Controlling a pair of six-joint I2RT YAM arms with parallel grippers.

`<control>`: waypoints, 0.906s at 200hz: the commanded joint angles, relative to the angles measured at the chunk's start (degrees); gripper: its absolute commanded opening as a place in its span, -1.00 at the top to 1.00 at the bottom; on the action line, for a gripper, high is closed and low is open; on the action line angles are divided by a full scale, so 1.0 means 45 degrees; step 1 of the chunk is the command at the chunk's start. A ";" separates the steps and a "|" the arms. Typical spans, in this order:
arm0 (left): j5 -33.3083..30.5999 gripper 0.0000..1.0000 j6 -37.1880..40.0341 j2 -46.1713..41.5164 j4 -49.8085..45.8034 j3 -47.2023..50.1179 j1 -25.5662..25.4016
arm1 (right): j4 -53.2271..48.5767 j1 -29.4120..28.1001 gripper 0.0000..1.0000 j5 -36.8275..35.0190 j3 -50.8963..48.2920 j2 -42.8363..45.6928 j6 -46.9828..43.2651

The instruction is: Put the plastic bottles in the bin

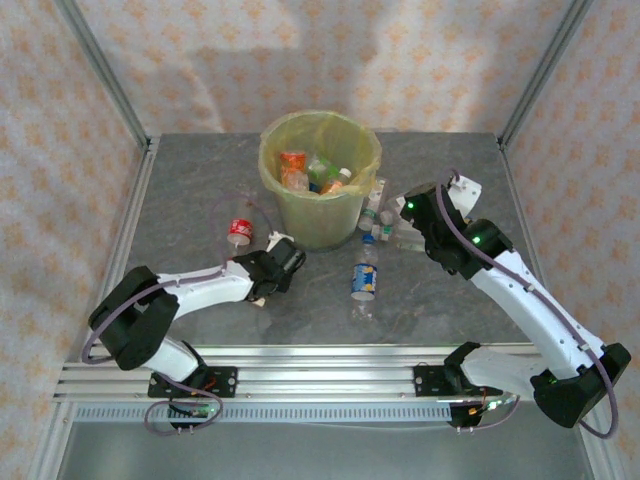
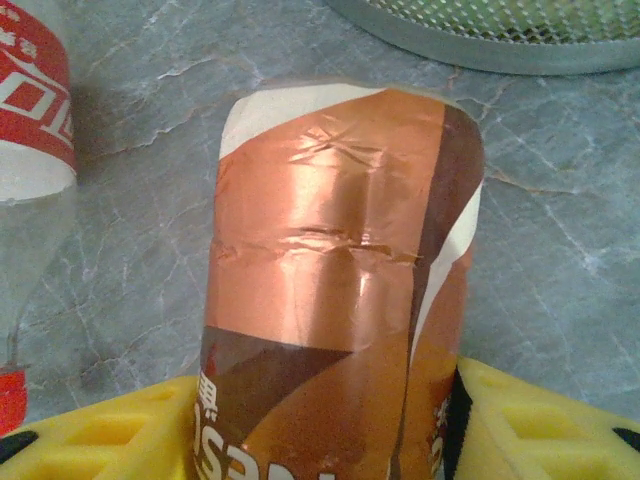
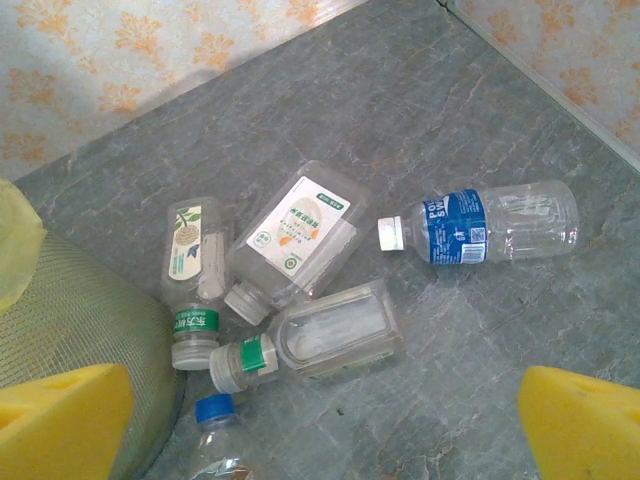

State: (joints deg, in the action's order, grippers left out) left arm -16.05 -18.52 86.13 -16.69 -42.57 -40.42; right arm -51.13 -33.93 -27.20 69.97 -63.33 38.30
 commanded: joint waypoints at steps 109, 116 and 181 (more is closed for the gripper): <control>-0.0829 -0.41 -0.1410 0.1534 -0.0881 -0.0594 0.0004 | 0.0045 0.0138 -0.98 -0.0066 -0.0120 -0.0021 -0.0073; -0.0831 -0.41 -0.1427 0.1575 -0.0881 -0.0612 -0.0001 | 0.0074 0.0138 -0.98 -0.0066 -0.0139 -0.0028 -0.0074; -0.1145 -0.22 -0.1567 0.1407 -0.1118 -0.0677 -0.0001 | 0.0074 0.0177 -0.98 -0.0030 -0.0106 -0.0067 -0.0114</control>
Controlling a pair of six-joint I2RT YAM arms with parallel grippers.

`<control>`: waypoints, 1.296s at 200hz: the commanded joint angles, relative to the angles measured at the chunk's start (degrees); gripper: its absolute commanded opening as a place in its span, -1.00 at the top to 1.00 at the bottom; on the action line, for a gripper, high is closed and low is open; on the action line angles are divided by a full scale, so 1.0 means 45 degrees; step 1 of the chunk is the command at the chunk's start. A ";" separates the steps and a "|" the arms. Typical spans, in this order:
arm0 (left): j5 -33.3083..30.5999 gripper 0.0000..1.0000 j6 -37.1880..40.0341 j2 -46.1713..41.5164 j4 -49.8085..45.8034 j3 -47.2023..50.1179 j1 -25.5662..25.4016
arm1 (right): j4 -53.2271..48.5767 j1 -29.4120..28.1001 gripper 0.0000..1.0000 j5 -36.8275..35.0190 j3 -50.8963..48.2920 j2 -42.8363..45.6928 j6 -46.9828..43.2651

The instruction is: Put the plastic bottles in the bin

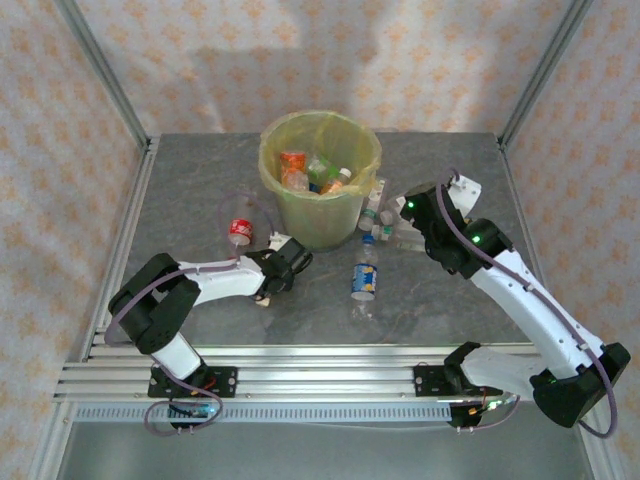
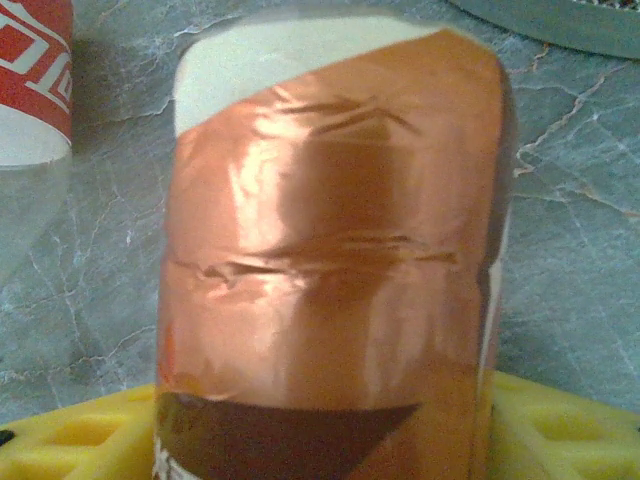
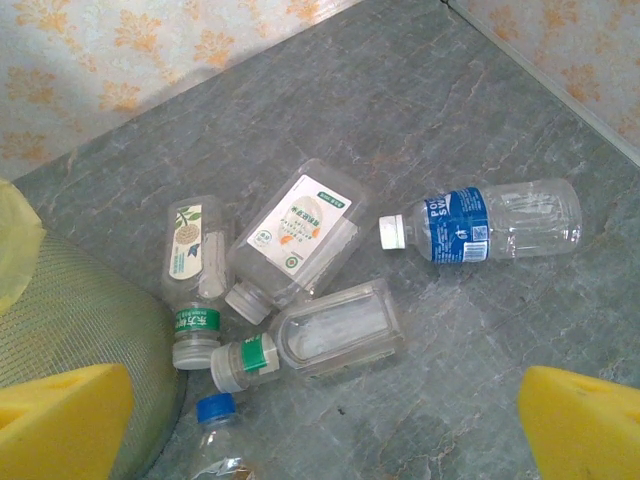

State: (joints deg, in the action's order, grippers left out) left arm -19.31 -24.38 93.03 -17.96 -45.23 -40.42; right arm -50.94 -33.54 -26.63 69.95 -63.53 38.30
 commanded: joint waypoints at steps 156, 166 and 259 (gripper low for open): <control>-0.3606 0.01 0.0569 -0.6863 -0.3429 -0.3004 0.0018 | 0.0519 0.0109 -0.98 0.0098 -0.0003 -0.0160 -0.0406; -0.3615 0.00 0.0896 -0.7073 -0.3106 -0.3344 0.0071 | 0.0528 0.0109 -0.98 0.0132 -0.0018 -0.0135 -0.0406; -0.0101 0.00 0.3851 -0.4959 0.2473 -0.7109 0.1460 | 0.0543 0.0110 -0.98 0.0527 -0.0057 0.0089 -0.0172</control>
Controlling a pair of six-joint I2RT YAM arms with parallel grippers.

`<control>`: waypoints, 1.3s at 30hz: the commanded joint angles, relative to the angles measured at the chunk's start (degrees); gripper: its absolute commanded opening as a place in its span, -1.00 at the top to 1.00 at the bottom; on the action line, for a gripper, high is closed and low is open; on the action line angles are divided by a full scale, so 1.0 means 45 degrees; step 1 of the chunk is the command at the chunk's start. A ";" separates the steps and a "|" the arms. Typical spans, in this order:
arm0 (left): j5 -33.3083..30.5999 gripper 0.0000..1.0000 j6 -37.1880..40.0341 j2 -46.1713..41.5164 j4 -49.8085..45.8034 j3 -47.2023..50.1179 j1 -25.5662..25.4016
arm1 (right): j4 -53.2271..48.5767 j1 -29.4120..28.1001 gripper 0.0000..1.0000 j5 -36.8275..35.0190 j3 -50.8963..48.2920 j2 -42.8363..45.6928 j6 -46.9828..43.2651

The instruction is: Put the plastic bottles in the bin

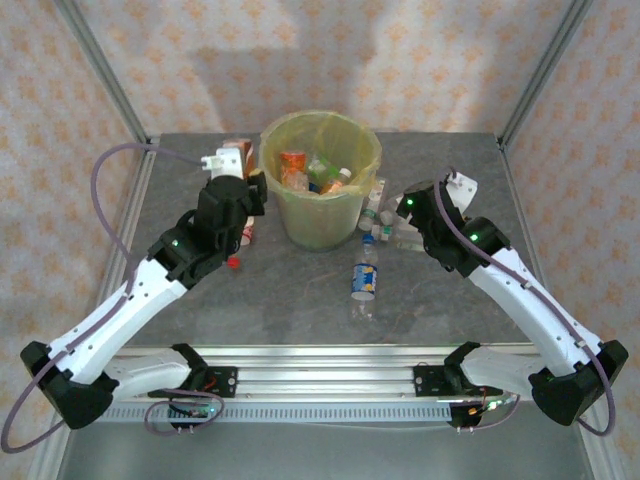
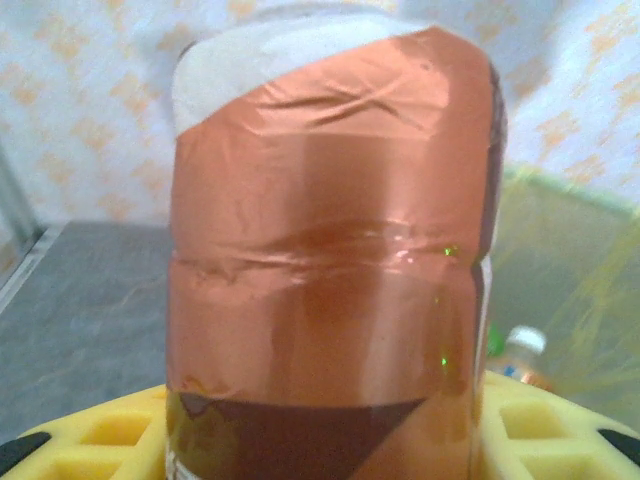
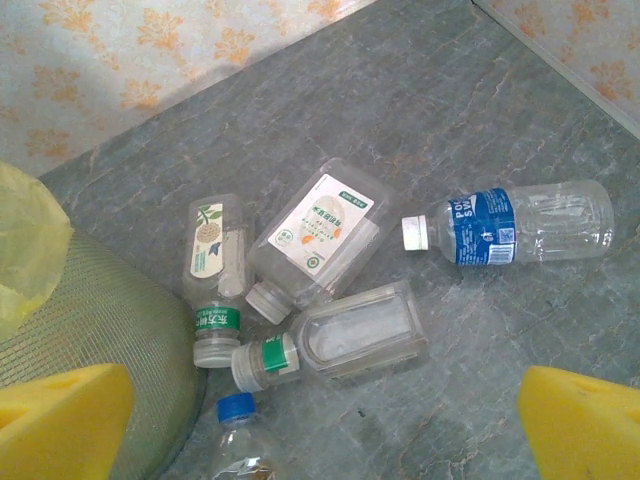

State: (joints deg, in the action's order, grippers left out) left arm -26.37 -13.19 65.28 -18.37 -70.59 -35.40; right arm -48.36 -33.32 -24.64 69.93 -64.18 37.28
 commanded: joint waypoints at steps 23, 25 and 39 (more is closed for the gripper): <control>0.4903 -0.01 0.0146 0.8945 0.1367 -0.8633 0.0934 | -0.0932 0.0080 -0.98 -0.0421 -0.0013 0.0800 0.0369; 0.5045 -0.02 -0.0107 0.8971 0.1178 -0.8531 0.0938 | -0.0953 0.0080 -0.98 -0.0431 -0.0031 0.0821 0.0369; 0.4575 -0.11 -0.1319 0.8736 -0.0136 -0.7111 0.0937 | -0.0909 0.0100 -0.98 -0.0585 -0.0071 0.0845 0.0739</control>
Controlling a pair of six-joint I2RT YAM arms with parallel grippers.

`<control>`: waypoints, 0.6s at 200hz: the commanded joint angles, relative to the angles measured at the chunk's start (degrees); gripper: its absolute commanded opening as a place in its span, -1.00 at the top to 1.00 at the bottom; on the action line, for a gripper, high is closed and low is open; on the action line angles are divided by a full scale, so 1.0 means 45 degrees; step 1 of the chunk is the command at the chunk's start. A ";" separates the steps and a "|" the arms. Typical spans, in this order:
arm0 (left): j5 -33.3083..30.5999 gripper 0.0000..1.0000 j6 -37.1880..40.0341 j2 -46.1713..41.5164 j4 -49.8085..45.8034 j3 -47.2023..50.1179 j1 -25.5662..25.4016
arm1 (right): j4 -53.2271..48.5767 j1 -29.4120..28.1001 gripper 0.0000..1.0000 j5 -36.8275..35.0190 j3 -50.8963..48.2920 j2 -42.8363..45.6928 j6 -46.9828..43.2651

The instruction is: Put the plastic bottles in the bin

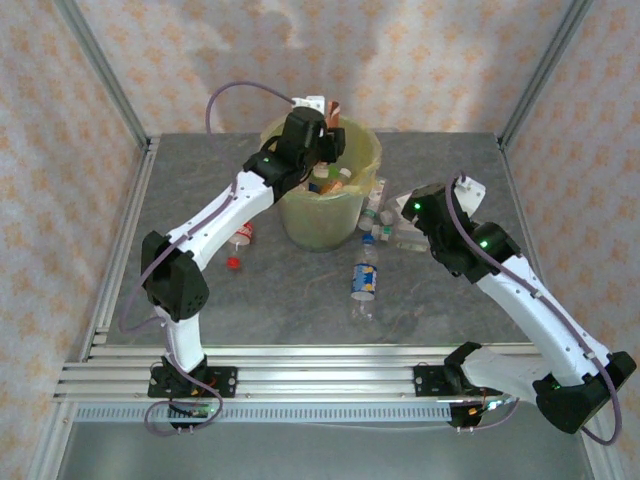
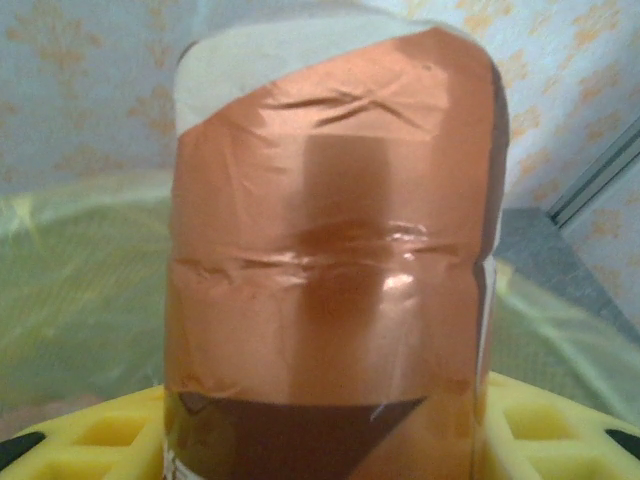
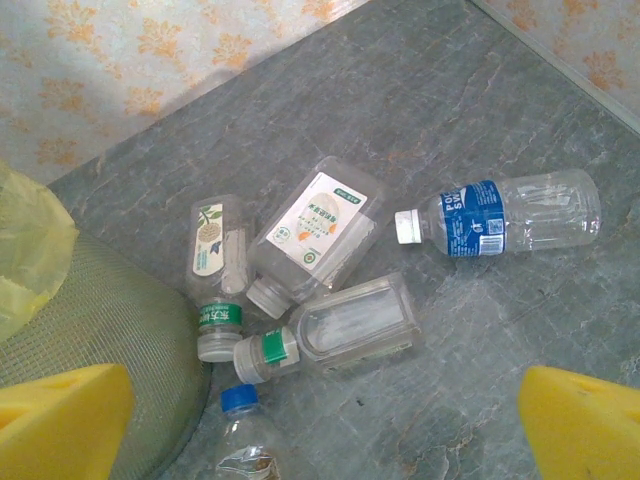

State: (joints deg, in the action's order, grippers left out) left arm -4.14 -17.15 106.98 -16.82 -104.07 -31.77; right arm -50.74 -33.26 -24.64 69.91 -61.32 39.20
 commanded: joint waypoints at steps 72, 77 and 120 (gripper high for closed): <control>-0.1281 -0.56 -0.0531 -0.0864 -0.1363 0.0729 0.0111 | -0.0750 0.0281 -0.98 -0.0289 0.0021 -0.0114 0.0410; -0.1368 -0.58 -0.0494 -0.0942 -0.1412 0.0797 0.0112 | -0.0783 0.0299 -0.98 -0.0257 0.0045 -0.0166 0.0406; -0.2780 -0.60 -0.0350 -0.1767 -0.1710 0.1349 0.0127 | -0.0853 0.0373 -0.98 0.0021 0.0224 -0.0608 0.0349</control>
State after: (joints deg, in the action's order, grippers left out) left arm -9.93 -19.44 104.14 -22.20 -98.96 -31.73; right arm -52.75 -32.03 -24.93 69.91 -62.96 40.47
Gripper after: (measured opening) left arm 0.797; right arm 0.992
